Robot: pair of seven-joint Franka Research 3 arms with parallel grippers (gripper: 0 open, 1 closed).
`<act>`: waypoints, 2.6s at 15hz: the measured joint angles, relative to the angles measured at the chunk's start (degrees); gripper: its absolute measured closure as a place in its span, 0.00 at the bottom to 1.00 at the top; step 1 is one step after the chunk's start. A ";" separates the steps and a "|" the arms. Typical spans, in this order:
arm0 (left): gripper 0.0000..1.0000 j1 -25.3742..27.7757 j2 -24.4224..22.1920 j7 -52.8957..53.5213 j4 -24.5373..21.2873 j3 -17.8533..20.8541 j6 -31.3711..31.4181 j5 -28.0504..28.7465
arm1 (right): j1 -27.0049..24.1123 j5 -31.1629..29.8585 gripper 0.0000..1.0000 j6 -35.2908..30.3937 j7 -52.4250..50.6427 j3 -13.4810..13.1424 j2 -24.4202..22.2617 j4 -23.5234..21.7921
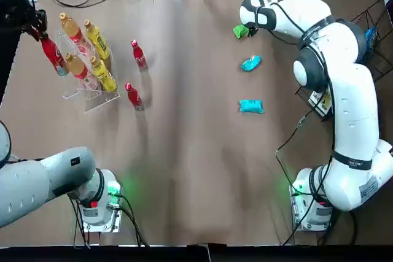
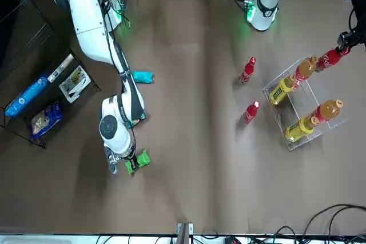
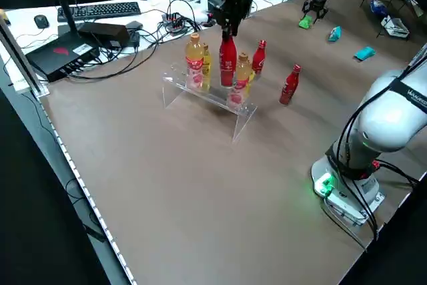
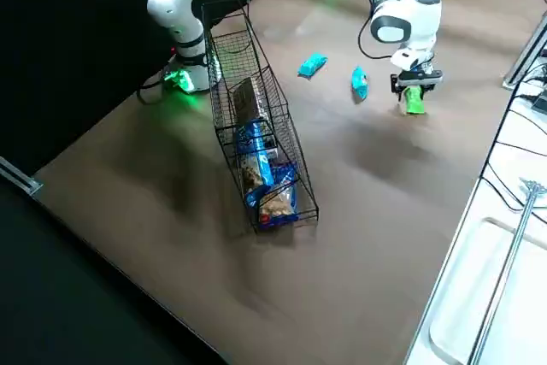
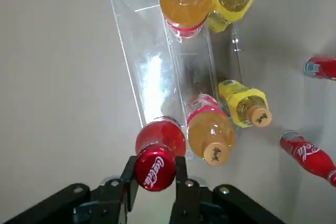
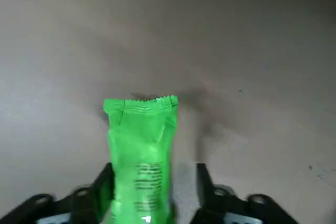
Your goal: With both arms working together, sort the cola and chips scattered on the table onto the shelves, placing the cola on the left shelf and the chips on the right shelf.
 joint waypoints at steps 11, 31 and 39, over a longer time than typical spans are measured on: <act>0.69 2.25 -2.79 0.00 -8.53 0.01 5.94 -0.30 | -1.93 0.07 0.84 -9.09 0.55 -1.04 -3.61 2.27; 0.00 -0.60 -3.28 0.20 5.42 -1.00 -5.12 -0.27 | -7.55 -16.28 0.84 -65.21 -53.59 -32.55 -36.16 4.59; 0.00 -15.29 11.60 -17.47 15.48 -8.92 -6.58 -1.28 | -8.42 -16.29 0.84 -58.40 -61.06 -39.10 -35.97 4.30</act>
